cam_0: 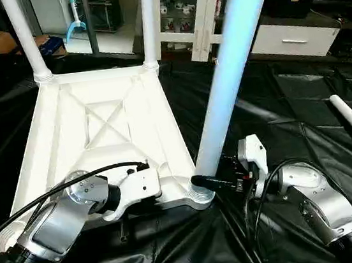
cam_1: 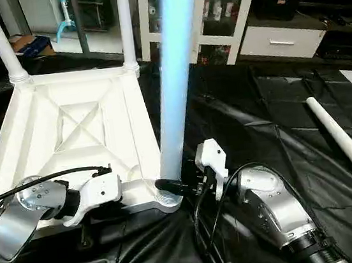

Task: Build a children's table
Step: Insert table leg to table base

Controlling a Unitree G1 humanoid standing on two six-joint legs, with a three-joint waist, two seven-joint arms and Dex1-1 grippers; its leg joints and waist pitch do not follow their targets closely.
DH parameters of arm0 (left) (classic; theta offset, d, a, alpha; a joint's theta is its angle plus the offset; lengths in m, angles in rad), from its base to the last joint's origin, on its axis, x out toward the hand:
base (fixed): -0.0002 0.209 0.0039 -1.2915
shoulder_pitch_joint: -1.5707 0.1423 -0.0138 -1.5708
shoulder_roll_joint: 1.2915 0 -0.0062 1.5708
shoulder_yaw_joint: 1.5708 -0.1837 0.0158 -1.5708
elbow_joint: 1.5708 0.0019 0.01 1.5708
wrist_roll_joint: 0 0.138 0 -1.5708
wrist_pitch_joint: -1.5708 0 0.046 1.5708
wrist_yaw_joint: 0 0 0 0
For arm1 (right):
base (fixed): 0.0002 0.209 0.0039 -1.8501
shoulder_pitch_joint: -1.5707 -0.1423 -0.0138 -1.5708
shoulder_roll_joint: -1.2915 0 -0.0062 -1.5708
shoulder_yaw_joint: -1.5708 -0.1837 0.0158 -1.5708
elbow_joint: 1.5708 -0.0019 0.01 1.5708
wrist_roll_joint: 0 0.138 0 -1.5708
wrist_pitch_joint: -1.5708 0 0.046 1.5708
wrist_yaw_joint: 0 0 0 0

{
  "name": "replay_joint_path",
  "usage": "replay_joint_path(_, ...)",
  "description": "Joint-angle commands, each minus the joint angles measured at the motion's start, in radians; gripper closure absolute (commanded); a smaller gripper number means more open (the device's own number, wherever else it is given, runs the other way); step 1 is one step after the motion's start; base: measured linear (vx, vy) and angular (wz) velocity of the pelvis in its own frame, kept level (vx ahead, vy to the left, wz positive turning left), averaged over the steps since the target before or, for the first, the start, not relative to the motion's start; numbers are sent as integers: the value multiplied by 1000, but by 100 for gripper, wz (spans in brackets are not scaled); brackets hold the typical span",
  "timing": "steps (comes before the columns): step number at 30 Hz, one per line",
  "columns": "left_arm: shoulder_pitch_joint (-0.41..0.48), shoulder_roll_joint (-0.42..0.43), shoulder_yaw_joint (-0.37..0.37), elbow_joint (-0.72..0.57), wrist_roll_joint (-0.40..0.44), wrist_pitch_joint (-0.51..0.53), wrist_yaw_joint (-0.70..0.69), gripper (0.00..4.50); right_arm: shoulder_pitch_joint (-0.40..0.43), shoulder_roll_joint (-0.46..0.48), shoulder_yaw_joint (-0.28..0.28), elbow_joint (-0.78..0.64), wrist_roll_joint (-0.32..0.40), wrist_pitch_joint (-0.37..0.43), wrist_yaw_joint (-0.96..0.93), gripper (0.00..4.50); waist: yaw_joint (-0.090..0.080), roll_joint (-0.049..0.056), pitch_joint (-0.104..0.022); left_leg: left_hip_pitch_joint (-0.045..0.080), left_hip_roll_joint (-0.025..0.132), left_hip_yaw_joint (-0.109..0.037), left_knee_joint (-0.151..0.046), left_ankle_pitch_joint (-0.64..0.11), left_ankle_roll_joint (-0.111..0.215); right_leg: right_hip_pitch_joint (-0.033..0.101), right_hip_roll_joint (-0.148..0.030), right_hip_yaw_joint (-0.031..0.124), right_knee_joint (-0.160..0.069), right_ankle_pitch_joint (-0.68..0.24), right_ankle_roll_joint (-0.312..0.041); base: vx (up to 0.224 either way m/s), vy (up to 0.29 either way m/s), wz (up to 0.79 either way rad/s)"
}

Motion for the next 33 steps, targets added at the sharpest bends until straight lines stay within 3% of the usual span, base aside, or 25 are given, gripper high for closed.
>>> replay_joint_path(1, 19, 10, -46, 19, 11, 2, -26, 450, 9, -12, -13, 82, -27, 49, -13, 264, -10, 15, -30, 18, 38, -9, -76, -359, -25, 1, -23, 10, -60, -221, -154, 0, 0, 0)
replay_joint_path(4, 18, 9, -46, 23, 12, 1, -26, 450, -19, 21, -18, 121, -20, 92, -33, 264, -14, 14, -30, 17, 38, -12, -79, -381, -35, 1, -22, 8, -60, -246, -150, 0, 0, 0)
replay_joint_path(10, 19, 11, -46, 23, 11, 2, -26, 450, -50, 37, -3, 170, -42, 87, -40, 264, -24, 14, -27, 20, 39, -18, -80, -465, -63, -9, -24, 7, -69, -353, -131, 0, 0, 0)
replay_joint_path(12, 21, 11, -45, 19, 10, 5, -25, 450, -53, 38, 1, 176, -47, 84, -33, 264, -27, 9, -27, 22, 39, -19, -79, -481, -63, -11, -25, 7, -70, -376, -127, 0, 0, 0)
replay_joint_path(17, 23, 11, -44, 16, 10, 11, -22, 450, -32, 30, -11, 176, -47, 76, -33, 264, -29, 10, -28, 21, 40, -19, -80, -479, -62, -13, -25, 8, -70, -357, -127, 0, 0, 0)
replay_joint_path(21, 24, 10, -43, 15, 10, 10, -22, 450, 15, 35, -78, 186, -12, 62, -71, 264, -27, 10, -29, 22, 40, -17, -79, -475, -57, -13, -24, 9, -70, -334, -131, 0, 0, 0)
replay_joint_path(26, 19, 8, -45, 22, 11, 6, -22, 450, 76, 30, -88, 163, 1, 50, -71, 264, -27, 14, -28, 23, 41, -18, -80, -494, -58, -14, -23, 9, -73, -344, -130, 0, 0, 0)
replay_joint_path(33, 15, 10, -48, 25, 10, 6, -26, 450, 101, 7, -15, 172, -92, 14, -68, 265, -27, 13, -28, 19, 40, -19, -81, -487, -54, -13, -24, 9, -73, -352, -124, 0, 0, 0)
